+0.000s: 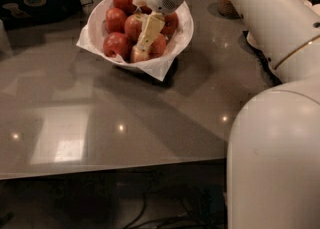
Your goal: Pick apple from white bowl
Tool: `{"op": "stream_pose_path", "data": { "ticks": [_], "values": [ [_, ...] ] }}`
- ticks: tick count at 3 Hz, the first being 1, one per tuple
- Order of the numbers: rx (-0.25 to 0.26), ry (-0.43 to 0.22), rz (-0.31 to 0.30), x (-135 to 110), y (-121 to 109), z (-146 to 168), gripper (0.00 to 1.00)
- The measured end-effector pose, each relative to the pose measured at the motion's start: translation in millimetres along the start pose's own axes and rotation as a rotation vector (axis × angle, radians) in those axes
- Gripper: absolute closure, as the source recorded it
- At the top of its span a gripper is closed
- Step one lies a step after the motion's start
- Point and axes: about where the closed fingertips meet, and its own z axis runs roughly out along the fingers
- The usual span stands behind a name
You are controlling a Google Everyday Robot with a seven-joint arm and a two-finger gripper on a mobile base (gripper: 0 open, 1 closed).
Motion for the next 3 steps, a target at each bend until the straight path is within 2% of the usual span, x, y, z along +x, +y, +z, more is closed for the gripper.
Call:
{"op": "stream_pose_path", "data": {
  "ticks": [2,3],
  "values": [
    [-0.022,0.015,0.001,2.7,1.4,11.9,0.23],
    [-0.036,0.026,-0.002,5.1,3.2,16.0,0.42]
  ]
}}
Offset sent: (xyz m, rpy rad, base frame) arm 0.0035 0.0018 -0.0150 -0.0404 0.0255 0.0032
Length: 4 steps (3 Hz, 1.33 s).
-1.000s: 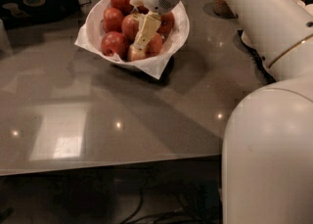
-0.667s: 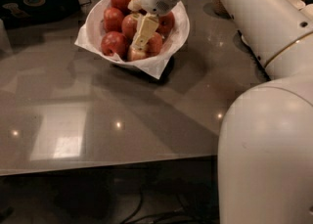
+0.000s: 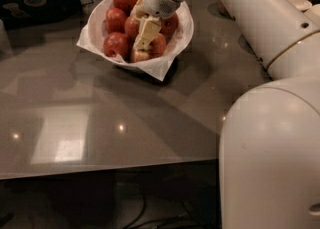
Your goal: Pick apple from white bowl
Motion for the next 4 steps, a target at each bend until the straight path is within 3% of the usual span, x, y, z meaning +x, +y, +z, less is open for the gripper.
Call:
{"op": "stream_pose_path", "data": {
  "ticks": [2,3,4],
  "values": [
    [-0.006,0.009,-0.007,0.2,0.5,-1.1,0.89],
    [-0.009,0.024,-0.034,-2.4,1.8,-14.5,1.00],
    [-0.015,0.039,-0.080,-5.2,6.5,-37.4,1.00]
  ]
}}
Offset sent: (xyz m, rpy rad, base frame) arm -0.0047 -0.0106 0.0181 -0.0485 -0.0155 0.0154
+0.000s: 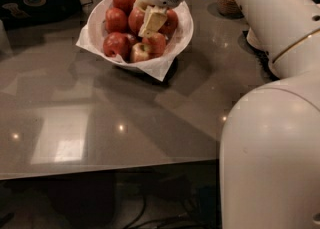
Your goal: Pick apple from white bowl
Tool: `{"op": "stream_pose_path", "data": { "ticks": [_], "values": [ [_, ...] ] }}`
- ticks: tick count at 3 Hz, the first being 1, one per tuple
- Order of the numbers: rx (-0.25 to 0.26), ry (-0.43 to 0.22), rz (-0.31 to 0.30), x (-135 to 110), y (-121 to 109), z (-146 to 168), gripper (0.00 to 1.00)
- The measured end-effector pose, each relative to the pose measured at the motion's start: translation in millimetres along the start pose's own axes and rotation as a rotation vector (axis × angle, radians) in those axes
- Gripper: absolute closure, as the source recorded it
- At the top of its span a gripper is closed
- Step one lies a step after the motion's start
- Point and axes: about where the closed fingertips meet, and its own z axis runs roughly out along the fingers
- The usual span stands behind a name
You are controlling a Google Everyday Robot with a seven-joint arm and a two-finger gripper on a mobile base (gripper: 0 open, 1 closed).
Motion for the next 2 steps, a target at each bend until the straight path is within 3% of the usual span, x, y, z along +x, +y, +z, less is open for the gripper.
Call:
{"op": "stream_pose_path", "data": {
  "ticks": [2],
  "values": [
    [-0.012,-0.018,-0.120,-10.1,25.4,-64.4,1.00]
  ]
}}
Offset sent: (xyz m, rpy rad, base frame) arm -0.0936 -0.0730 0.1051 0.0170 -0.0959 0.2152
